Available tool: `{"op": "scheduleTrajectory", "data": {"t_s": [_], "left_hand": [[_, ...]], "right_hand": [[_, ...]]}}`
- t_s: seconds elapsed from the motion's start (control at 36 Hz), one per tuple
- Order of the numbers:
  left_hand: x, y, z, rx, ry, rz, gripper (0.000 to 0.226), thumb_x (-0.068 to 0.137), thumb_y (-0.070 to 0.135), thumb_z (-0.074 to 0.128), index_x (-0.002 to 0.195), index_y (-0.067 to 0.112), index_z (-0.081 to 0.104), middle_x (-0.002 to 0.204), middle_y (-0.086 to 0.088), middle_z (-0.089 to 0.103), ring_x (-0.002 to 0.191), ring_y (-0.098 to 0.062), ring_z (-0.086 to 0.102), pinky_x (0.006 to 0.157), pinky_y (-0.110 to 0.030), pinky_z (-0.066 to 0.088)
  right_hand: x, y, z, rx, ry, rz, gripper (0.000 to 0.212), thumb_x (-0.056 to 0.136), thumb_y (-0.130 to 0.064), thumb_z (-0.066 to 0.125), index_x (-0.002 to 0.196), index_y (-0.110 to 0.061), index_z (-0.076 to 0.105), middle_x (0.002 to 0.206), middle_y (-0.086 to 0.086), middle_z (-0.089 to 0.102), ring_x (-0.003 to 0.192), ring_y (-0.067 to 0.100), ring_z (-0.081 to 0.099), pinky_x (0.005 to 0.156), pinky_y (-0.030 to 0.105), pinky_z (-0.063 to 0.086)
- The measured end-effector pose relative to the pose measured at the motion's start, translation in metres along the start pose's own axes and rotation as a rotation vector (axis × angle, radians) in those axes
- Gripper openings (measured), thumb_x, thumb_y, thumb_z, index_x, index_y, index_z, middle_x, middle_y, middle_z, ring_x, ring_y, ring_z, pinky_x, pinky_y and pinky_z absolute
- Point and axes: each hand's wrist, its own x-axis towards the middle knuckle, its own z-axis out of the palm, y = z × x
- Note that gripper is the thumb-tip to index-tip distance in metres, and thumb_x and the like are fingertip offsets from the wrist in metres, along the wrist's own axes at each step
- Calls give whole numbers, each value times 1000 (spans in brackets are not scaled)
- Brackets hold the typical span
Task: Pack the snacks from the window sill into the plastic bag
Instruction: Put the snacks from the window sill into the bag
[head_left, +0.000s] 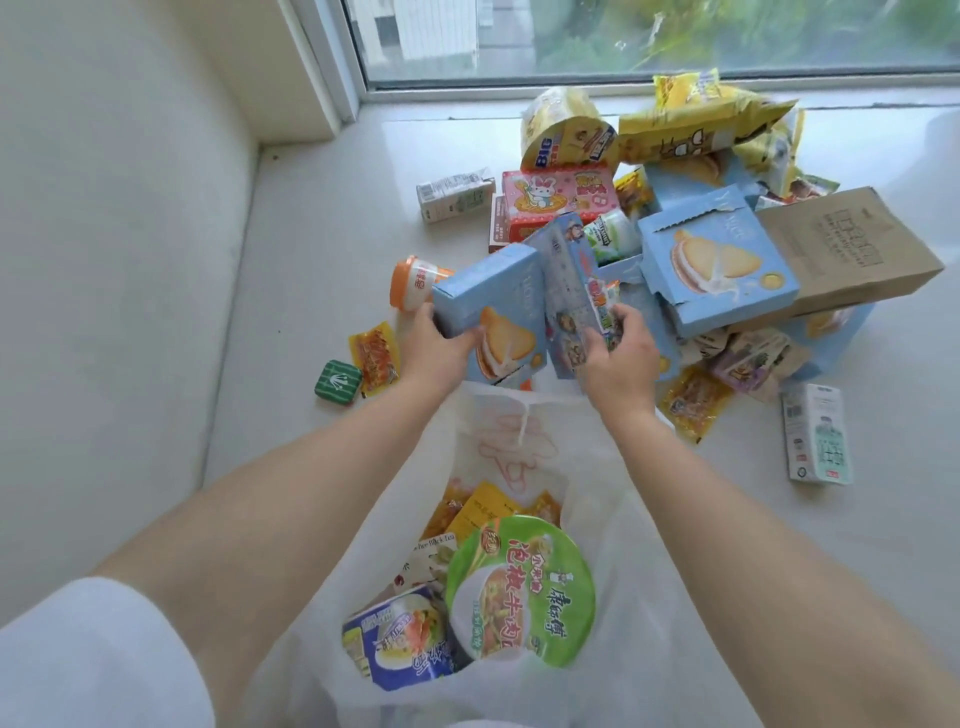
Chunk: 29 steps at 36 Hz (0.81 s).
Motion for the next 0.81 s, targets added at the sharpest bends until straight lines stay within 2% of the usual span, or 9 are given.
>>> {"op": "scheduleTrajectory", "data": {"t_s": [0.08,0.17,0.28,0.42,0.47,0.56,0.58,0.69,0.81], "left_hand": [[-15,14,-15,-33,29,152,49,83,19,71,125,11,48,104,3,57,91,-10,54,63,-10,41],[-34,27,-31,-166,80,230,43,83,14,71,119,9,49,94,10,57,81,-3,55,60,-3,41],[-65,29,-52,-377,91,257,35,83,9,70,110,16,48,97,8,60,78,10,59,66,-8,45],[-100,4,-70,-497,55,240,36,84,13,70,113,22,52,104,1,64,93,-12,62,78,-26,51],[-113,-9,-71,-491,34,230,36,84,13,70,114,22,53,106,0,64,99,-15,62,83,-29,51],[-129,-29,-66,-356,51,221,34,85,12,68,114,18,51,99,8,62,90,-5,60,71,-10,47],[-133,-37,-64,-321,53,195,35,85,12,68,113,21,50,97,10,60,88,-3,58,68,-9,46],[-141,-66,-55,-206,29,83,33,85,15,68,107,22,45,97,3,58,90,-16,56,65,-19,45],[-142,-84,-57,80,-14,140,26,86,14,64,101,20,44,95,3,57,87,-20,54,60,-29,40]], "right_hand": [[-13,-9,-21,197,81,52,33,93,-14,56,124,-6,49,112,5,56,102,18,52,83,25,42],[-26,-15,-42,389,122,136,32,93,-13,56,124,-8,48,109,3,56,100,16,55,80,25,46],[-48,-12,-68,709,111,252,28,94,-5,52,121,-10,48,109,5,60,103,21,60,87,38,52],[-77,0,-90,917,-91,303,22,97,-1,42,108,-16,53,108,4,62,99,20,61,88,39,51],[-89,7,-89,932,-129,356,22,97,0,41,111,-14,52,108,6,62,99,21,61,89,40,50],[-106,18,-81,879,-143,419,24,97,0,42,119,-9,47,108,9,61,101,26,59,93,44,48],[-111,20,-77,860,-150,441,25,97,1,42,120,-9,47,107,9,60,101,27,59,94,45,48],[-127,28,-57,713,-236,503,22,96,2,44,116,-6,47,118,19,58,95,28,60,85,43,51],[-140,40,-41,392,-262,478,28,95,0,48,123,-4,45,121,18,58,95,24,57,76,33,47]]}}
